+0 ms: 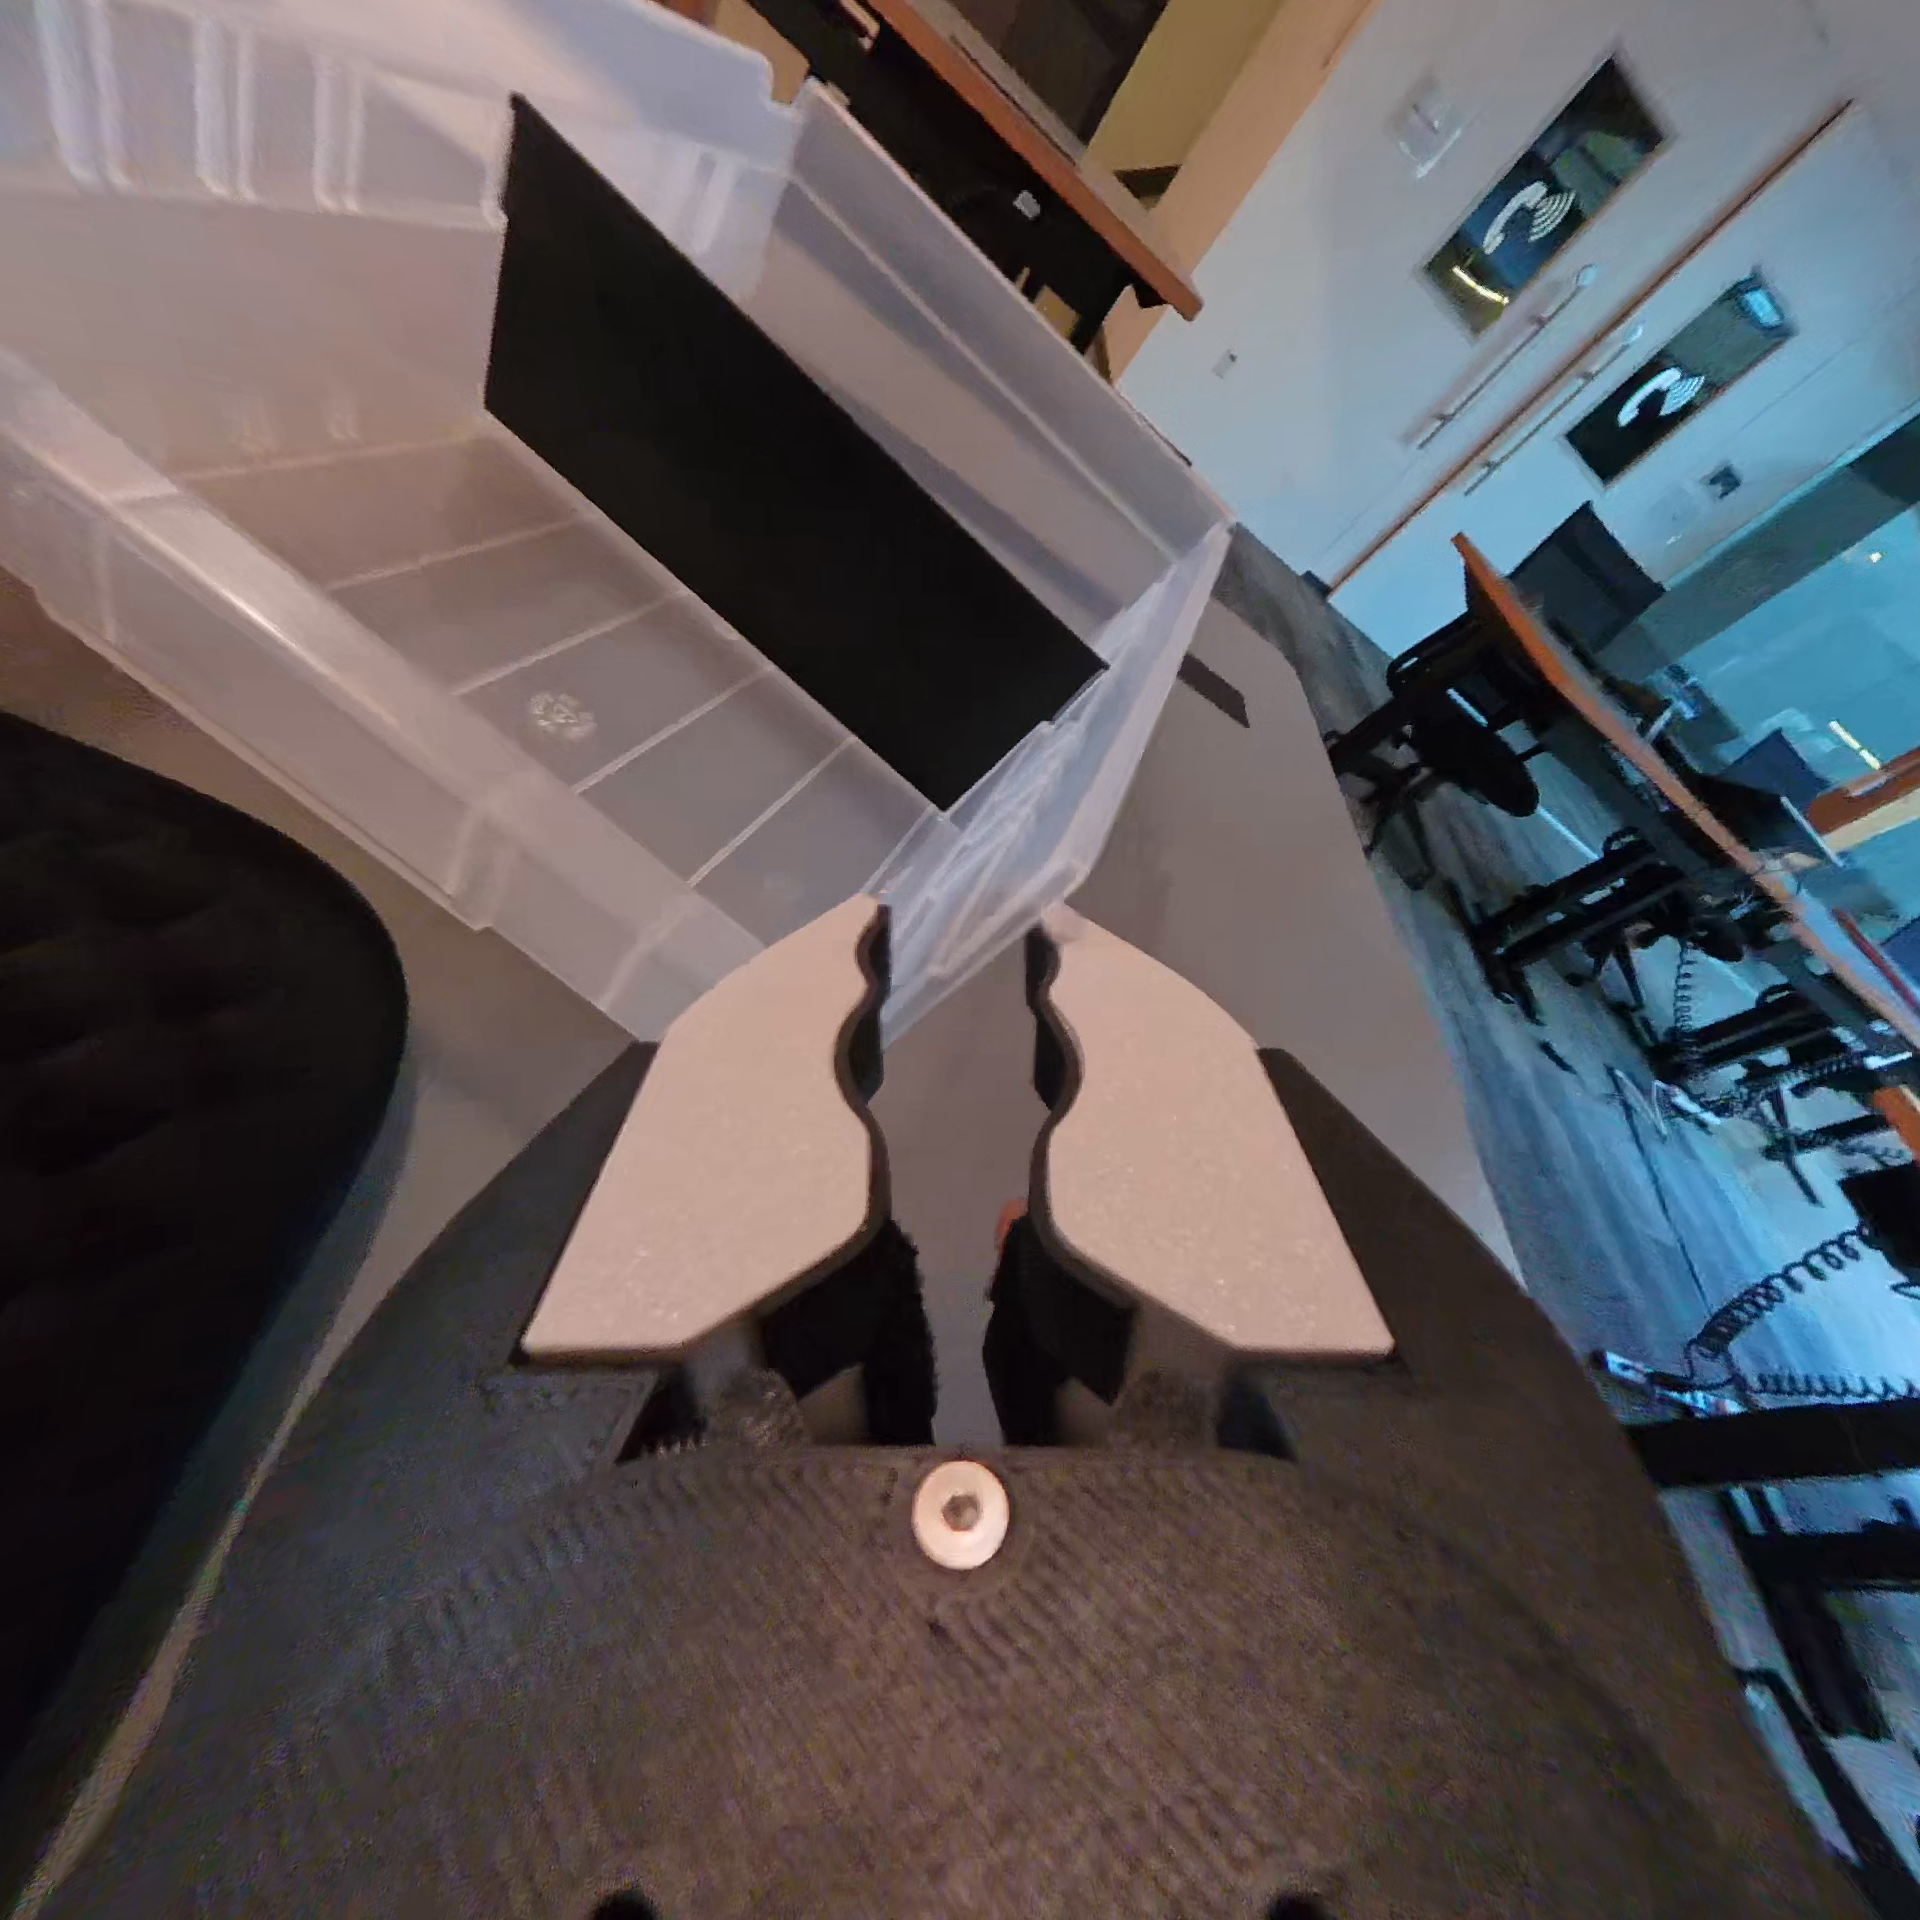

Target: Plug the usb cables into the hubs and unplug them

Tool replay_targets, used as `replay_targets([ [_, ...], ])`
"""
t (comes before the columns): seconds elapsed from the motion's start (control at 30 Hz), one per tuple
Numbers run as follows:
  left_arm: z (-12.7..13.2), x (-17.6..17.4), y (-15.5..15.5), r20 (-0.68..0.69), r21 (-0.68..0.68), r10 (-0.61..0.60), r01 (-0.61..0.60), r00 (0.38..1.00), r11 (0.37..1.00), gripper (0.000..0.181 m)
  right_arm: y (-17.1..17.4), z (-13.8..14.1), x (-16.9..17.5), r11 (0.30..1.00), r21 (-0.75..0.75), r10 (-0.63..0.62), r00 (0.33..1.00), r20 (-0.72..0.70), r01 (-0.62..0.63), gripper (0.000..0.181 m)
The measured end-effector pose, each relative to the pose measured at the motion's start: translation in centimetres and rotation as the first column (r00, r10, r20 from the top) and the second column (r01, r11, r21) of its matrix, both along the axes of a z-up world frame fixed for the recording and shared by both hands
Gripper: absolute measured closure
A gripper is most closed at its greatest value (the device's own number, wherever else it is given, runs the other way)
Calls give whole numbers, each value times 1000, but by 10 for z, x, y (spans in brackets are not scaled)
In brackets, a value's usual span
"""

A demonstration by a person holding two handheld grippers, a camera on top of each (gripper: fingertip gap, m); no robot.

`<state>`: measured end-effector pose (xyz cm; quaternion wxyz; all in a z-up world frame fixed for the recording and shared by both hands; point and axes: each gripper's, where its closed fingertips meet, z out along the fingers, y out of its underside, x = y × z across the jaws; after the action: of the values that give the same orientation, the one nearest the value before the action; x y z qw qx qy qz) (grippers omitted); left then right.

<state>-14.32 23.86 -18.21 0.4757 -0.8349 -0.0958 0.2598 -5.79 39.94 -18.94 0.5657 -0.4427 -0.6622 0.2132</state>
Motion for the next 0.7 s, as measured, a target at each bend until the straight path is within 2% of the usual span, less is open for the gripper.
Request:
replay_targets([
  [0.07, 12, 10, -16, -55, -45, -23, 20, 998, 999, 113, 3, 7, 5, 1000, 7, 7, 1000, -8, -7, 142],
  [0.17, 22, 30, -55, -133, -112, -61, 46, 989, 993, 112, -2, 33, 14, 987, 145, 73, 996, -51, -65, 135],
  [0.23, 17, 33, -92, -172, -188, -43, 10, 984, 982, 113, -31, 43, 15, 937, 269, 235, 972, -11, -224, 139],
  [0.3, 0, 31, -130, -151, -300, -15, -31, 988, 953, 118, -69, 26, 15, 839, 337, 397, 904, 156, -427, 140],
  [0.33, -8, 27, -147, -145, -347, 11, -62, 989, 936, 118, -82, 10, 14, 800, 336, 427, 865, 264, -497, 137],
  [0.4, -23, 22, -173, -129, -413, 39, -90, 991, 906, 121, -89, -21, 10, 748, 349, 400, 804, 440, -564, 135],
  [0.43, -28, 20, -182, -125, -432, 46, -96, 991, 897, 123, -88, -29, 5, 726, 386, 366, 795, 484, -569, 142],
  [0.53, -40, 9, -198, -145, -484, 47, -113, 988, 868, 129, -84, -34, -8, 687, 459, 320, 801, 506, -564, 146],
  [0.6, -49, -2, -210, -166, -546, 60, -142, 984, 825, 137, -77, -36, -13, 681, 470, 286, 795, 535, -562, 145],
  [0.63, -48, -9, -216, -207, -564, 67, -175, 976, 807, 147, -74, -38, -15, 678, 468, 277, 787, 551, -566, 145],
  [0.7, -49, -9, -220, -181, -573, 52, -148, 982, 806, 148, -72, -41, -17, 679, 458, 269, 775, 572, -574, 148],
])
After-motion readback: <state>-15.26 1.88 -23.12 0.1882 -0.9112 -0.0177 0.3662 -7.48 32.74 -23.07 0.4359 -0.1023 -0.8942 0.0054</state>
